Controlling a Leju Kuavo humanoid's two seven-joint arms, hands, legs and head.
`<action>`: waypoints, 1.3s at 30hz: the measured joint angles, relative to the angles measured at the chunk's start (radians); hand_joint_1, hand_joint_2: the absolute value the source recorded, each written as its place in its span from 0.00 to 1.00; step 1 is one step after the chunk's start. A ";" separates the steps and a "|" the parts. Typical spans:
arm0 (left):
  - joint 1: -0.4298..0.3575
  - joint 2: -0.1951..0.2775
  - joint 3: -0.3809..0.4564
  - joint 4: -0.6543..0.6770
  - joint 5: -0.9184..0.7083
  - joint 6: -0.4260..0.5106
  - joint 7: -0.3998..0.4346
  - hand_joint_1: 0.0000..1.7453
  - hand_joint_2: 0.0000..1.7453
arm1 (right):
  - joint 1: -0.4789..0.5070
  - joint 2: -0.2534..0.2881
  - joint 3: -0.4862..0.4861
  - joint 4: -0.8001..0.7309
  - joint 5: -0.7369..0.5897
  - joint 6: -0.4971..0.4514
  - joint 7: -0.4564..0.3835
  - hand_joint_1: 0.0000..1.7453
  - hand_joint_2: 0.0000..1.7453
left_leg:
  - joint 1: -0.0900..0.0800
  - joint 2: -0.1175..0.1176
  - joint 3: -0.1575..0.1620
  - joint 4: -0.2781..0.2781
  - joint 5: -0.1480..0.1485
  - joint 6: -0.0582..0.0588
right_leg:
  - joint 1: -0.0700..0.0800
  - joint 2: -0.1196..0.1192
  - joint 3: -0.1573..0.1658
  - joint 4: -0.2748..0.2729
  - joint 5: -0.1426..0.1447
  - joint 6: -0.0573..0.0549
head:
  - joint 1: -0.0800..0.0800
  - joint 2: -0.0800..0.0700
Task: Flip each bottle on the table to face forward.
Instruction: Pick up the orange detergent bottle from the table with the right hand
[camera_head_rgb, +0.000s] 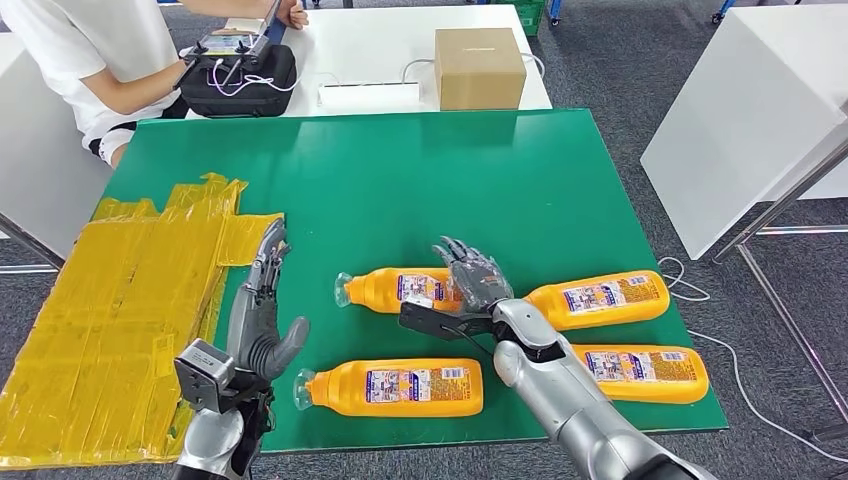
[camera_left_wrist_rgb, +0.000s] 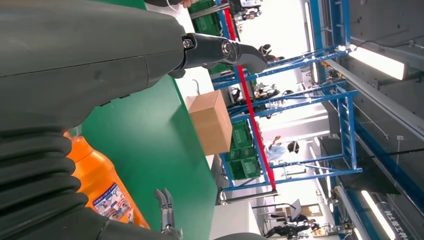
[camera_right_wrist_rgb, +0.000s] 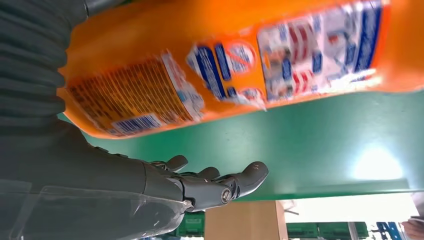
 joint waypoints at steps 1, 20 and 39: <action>0.000 0.000 0.000 0.001 0.000 0.000 0.000 0.00 1.00 | -0.002 0.000 0.000 0.004 0.000 0.000 0.000 0.00 1.00 | 0.000 0.000 0.000 0.000 0.000 0.000 | 0.000 0.000 0.000 0.000 0.000 0.000 | 0.000 0.000; -0.027 0.000 -0.010 0.036 0.046 0.000 -0.018 0.00 1.00 | -0.142 0.004 0.069 0.193 -0.009 0.170 -0.079 0.91 1.00 | 0.000 0.000 0.001 0.000 0.000 0.000 | 0.000 0.000 0.001 0.000 0.000 0.000 | 0.000 0.000; -0.040 0.000 -0.026 0.072 0.071 0.015 -0.031 0.00 1.00 | -0.240 0.018 0.149 0.350 -0.074 0.155 -0.060 1.00 1.00 | 0.000 0.000 0.003 0.000 0.000 0.000 | 0.000 0.000 0.003 0.000 0.000 0.000 | 0.000 0.000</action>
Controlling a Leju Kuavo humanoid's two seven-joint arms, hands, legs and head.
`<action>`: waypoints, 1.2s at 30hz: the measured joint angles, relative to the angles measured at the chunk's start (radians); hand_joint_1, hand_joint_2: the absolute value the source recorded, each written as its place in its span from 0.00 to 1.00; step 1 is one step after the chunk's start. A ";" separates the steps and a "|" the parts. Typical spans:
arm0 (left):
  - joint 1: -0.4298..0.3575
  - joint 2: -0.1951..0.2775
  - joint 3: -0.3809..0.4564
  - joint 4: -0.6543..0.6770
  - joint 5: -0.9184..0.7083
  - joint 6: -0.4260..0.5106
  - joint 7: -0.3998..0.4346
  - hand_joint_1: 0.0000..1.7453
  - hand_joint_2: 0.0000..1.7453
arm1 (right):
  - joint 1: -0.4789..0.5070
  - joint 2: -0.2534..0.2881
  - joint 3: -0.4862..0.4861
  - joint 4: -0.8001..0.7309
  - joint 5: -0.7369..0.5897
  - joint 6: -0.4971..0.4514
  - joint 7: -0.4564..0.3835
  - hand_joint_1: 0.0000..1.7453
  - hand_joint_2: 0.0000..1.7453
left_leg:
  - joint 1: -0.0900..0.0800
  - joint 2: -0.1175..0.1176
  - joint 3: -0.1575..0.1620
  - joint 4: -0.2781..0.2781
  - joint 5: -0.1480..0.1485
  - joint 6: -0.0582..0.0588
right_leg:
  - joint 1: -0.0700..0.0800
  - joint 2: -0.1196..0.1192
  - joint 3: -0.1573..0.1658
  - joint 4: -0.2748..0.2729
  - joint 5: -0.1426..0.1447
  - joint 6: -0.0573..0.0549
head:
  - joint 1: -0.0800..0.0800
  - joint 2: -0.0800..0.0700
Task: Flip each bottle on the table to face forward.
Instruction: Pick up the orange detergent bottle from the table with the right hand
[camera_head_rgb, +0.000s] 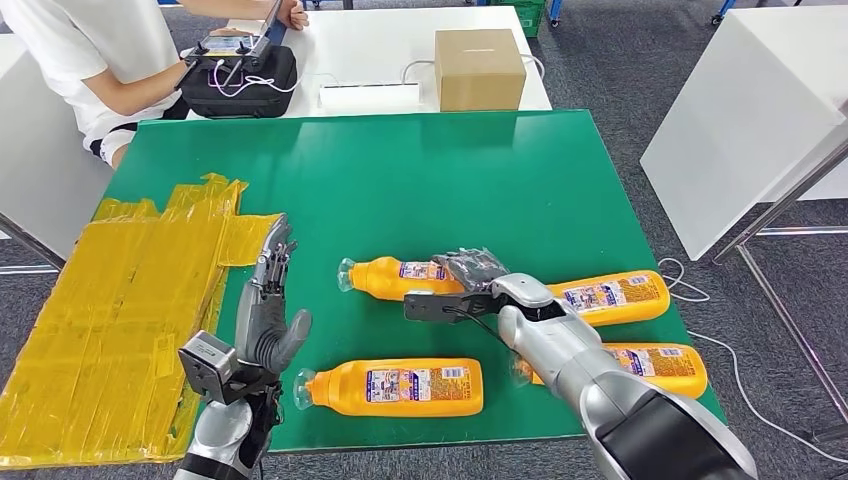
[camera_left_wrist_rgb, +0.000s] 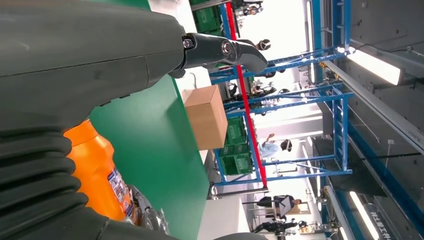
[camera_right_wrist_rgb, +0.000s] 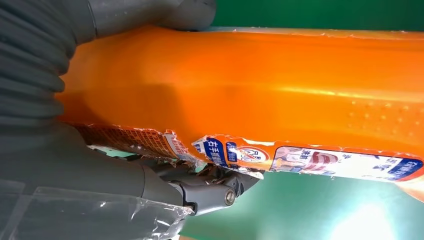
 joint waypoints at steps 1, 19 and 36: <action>0.000 0.000 0.000 0.000 0.000 0.003 0.001 0.00 1.00 | 0.001 0.002 0.000 0.001 -0.001 -0.024 0.011 1.00 1.00 | 0.000 0.000 0.000 0.000 0.000 0.000 | 0.000 0.000 0.000 0.000 0.000 0.000 | 0.000 0.000; 0.051 0.011 0.000 -0.077 -0.067 -0.033 0.145 0.00 1.00 | 0.364 0.078 -0.299 -0.531 -0.173 -0.444 -0.161 1.00 1.00 | 0.000 -0.001 -0.002 0.000 -0.001 0.000 | 0.000 -0.001 -0.002 0.000 0.000 0.000 | 0.000 0.000; 0.002 0.029 0.000 -0.076 0.006 -0.094 0.262 0.00 1.00 | 0.440 0.121 -0.382 -0.683 -0.248 -0.418 -0.215 1.00 1.00 | 0.000 -0.001 -0.002 0.000 0.000 0.000 | 0.000 -0.001 -0.002 0.000 0.000 0.000 | 0.000 0.000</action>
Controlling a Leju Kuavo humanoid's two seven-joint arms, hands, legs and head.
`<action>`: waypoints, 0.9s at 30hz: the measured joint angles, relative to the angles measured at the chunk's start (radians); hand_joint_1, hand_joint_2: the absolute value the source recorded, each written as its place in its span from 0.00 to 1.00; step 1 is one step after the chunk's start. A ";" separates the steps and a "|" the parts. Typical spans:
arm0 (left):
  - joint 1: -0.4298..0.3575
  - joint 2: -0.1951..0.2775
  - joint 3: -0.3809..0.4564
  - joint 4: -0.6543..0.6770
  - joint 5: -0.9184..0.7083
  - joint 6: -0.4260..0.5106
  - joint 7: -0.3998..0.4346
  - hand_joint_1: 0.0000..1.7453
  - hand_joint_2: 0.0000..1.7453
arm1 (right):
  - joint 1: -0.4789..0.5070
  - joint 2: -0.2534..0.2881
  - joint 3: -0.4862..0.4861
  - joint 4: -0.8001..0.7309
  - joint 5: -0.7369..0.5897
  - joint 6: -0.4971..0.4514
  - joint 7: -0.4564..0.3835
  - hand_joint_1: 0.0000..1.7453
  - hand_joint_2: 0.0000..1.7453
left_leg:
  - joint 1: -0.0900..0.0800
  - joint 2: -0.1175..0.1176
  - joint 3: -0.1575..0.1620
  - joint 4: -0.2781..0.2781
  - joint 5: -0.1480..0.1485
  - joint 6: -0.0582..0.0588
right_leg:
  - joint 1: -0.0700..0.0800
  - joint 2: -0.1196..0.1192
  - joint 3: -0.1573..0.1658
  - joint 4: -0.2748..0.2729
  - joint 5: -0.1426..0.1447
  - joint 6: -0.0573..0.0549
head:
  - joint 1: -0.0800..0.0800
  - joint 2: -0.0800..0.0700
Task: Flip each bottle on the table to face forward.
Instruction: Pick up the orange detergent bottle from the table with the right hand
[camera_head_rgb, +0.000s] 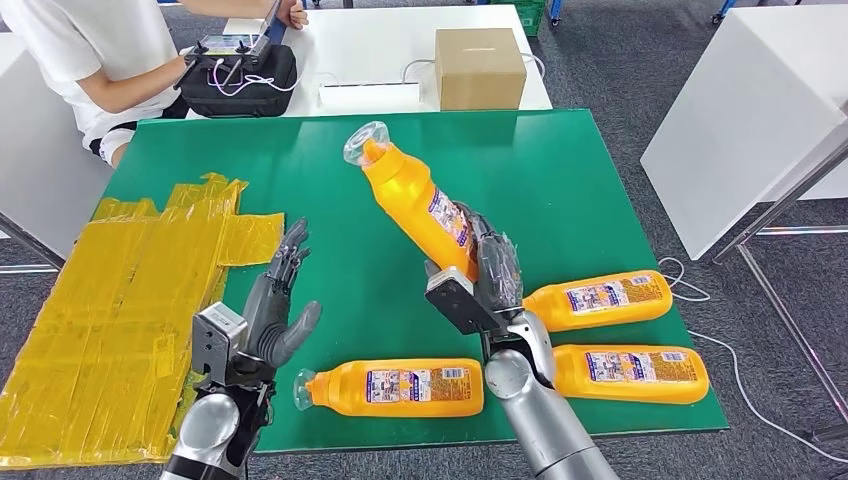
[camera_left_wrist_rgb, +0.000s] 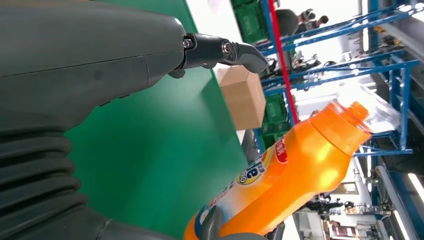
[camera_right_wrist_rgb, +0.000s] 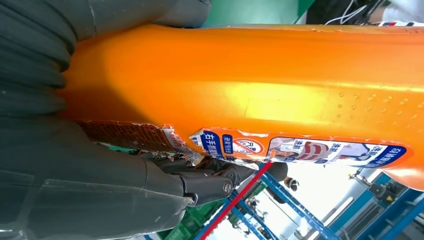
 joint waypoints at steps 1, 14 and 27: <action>-0.006 0.002 0.000 0.002 0.014 -0.008 0.014 0.00 1.00 | 0.001 0.002 -0.001 0.000 -0.005 0.008 -0.003 1.00 1.00 | 0.000 0.000 0.000 0.000 0.000 0.000 | 0.000 0.000 0.000 0.000 0.000 0.000 | 0.000 0.000; -0.086 0.016 -0.016 0.019 0.106 -0.030 0.058 0.00 1.00 | 0.023 0.045 0.062 -0.002 -0.013 0.097 -0.028 1.00 1.00 | 0.000 0.000 0.000 0.000 0.000 0.000 | 0.000 0.000 0.000 0.000 0.000 0.000 | 0.000 0.000; -0.088 0.020 -0.014 0.024 0.156 -0.032 0.043 0.00 1.00 | 0.046 0.075 0.226 0.017 -0.002 0.174 -0.066 1.00 1.00 | 0.000 0.000 0.000 0.000 0.000 0.000 | 0.000 0.000 0.000 0.000 0.000 0.000 | 0.000 0.000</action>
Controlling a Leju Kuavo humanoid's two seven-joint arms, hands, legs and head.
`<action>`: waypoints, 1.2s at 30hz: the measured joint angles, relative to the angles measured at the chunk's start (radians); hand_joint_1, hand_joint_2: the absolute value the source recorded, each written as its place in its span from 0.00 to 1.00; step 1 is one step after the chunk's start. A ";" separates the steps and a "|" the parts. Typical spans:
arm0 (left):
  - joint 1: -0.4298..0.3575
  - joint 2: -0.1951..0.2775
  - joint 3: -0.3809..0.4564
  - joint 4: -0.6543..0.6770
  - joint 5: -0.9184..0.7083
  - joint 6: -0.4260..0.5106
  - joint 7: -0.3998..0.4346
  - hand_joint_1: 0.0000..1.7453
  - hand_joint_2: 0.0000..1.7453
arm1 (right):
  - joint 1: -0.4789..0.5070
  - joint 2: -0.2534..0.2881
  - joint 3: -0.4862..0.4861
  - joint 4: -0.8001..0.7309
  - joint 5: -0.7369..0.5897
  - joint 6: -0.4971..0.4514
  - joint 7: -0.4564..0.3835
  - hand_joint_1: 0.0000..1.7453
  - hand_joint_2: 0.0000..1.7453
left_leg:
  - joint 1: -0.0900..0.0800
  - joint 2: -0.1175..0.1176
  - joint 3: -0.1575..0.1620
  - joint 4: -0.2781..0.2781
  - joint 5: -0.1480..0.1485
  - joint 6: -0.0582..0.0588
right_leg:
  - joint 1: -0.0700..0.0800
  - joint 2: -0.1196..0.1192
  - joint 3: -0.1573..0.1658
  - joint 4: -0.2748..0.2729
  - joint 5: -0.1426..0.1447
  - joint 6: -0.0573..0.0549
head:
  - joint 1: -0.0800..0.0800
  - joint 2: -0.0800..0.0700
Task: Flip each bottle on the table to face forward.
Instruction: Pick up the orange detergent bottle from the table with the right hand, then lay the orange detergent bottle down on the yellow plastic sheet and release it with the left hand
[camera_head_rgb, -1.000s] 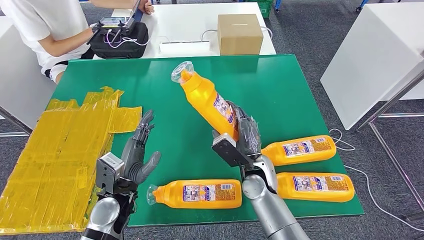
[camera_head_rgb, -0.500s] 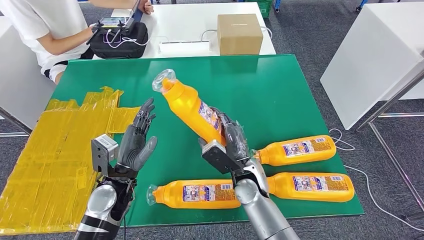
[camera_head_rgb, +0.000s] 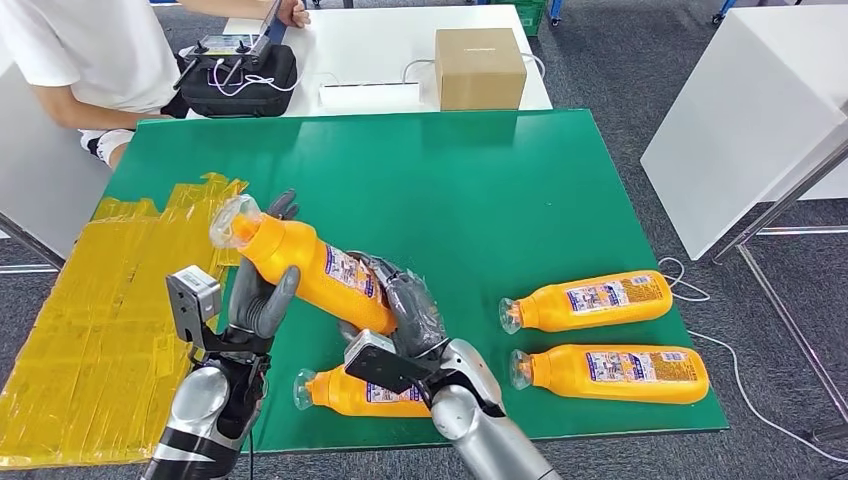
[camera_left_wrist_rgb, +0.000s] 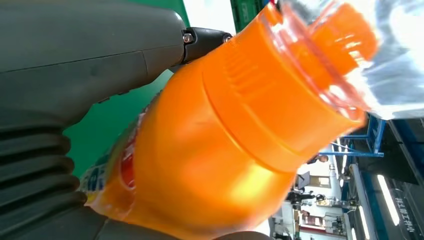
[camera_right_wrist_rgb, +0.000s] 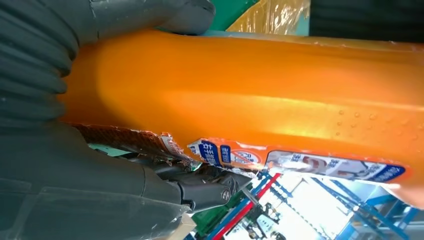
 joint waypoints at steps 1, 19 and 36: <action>0.000 0.000 0.000 0.001 0.000 0.000 0.000 0.00 1.00 | 0.000 0.000 0.006 0.001 0.000 0.000 0.000 1.00 1.00 | 0.000 0.000 0.000 0.000 0.000 0.000 | 0.000 0.000 0.000 0.000 0.000 0.000 | 0.000 0.000; 0.004 0.003 0.024 0.022 0.052 0.010 -0.038 1.00 1.00 | -0.010 0.009 0.112 0.008 0.043 -0.030 0.028 1.00 1.00 | 0.000 0.000 0.000 0.000 0.000 0.000 | 0.000 0.000 0.000 0.000 0.000 0.000 | 0.000 0.000; 0.007 0.003 0.031 0.023 0.066 0.029 -0.052 1.00 1.00 | -0.019 0.011 0.130 0.036 0.014 -0.055 0.027 0.67 1.00 | 0.000 0.000 0.000 0.000 0.000 0.000 | 0.000 0.000 0.000 0.000 0.000 0.000 | 0.000 0.000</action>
